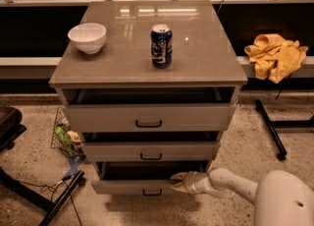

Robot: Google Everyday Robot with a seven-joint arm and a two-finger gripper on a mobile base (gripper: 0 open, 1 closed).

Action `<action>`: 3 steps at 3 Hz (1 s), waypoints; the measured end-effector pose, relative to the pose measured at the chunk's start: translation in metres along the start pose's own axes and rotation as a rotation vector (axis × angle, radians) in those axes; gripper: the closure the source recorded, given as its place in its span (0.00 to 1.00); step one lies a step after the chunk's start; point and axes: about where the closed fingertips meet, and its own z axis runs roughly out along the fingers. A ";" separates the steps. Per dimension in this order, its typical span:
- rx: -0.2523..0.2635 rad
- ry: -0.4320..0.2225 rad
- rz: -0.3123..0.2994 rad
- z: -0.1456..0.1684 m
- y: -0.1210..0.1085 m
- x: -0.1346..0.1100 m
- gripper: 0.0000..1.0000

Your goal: Open bottom drawer

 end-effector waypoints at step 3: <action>-0.037 -0.012 0.001 -0.015 0.016 0.003 1.00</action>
Offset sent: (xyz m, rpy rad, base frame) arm -0.2224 -0.1689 0.1494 0.1949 0.1528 0.4438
